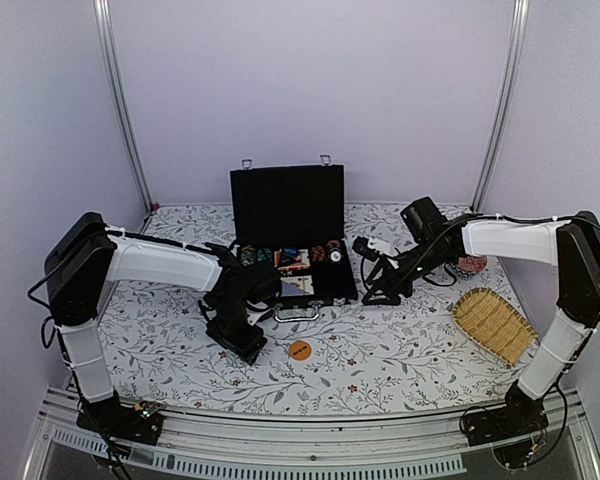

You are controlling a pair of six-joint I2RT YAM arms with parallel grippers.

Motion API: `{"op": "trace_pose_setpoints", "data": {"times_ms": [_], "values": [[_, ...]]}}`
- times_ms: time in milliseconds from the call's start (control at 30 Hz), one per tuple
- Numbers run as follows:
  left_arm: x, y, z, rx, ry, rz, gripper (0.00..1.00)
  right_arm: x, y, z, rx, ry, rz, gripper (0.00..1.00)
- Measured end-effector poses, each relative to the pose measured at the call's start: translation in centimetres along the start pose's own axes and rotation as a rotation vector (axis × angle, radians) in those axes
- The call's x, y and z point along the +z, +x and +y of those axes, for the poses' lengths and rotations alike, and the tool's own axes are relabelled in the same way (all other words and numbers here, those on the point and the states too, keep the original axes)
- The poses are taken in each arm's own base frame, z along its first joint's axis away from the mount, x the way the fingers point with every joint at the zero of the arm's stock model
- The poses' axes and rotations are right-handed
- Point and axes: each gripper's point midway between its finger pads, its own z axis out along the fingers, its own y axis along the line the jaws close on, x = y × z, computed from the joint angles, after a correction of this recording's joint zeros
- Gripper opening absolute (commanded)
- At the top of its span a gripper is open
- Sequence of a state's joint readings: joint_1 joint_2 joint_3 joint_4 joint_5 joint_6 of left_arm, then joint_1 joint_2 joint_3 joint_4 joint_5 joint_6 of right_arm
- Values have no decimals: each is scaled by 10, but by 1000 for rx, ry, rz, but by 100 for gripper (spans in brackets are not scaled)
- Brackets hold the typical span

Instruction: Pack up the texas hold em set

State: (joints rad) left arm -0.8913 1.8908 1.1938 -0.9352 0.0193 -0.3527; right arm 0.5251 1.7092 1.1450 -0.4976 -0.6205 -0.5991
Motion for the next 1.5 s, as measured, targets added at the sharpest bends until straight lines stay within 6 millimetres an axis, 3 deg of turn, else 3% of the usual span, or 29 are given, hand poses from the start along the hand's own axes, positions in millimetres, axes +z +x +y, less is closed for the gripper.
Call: {"op": "trace_pose_setpoints", "data": {"times_ms": [167, 300, 533, 833, 1000, 1133, 1300, 1400, 1500], "values": [[0, 1, 0, -3, -2, 1, 67, 2, 2, 0, 6, -5, 7, 69], [0, 0, 0, -5, -1, 0, 54, 3, 4, 1, 10, -10, 13, 69], [-12, -4, 3, -2, -32, 7, 52, 3, 5, 1, 12, -10, 15, 69], [-90, -57, -10, 6, -1, -200, 52, 3, 5, 1, 12, -9, 15, 69], [-114, -102, -18, 25, 6, -305, 51, 3, 5, 0, 11, -5, 17, 69], [-95, -138, -19, 35, -20, -315, 50, 3, 5, -1, 10, -2, 19, 69], [-61, -160, -1, -1, -73, -270, 50, 3, 6, -2, 8, 4, 23, 69], [-60, -169, 9, -27, -72, -277, 50, 3, 6, -2, 7, 8, 26, 69], [-73, -182, 14, -44, -61, -321, 50, 3, 7, -3, 5, 10, 28, 69]]}}
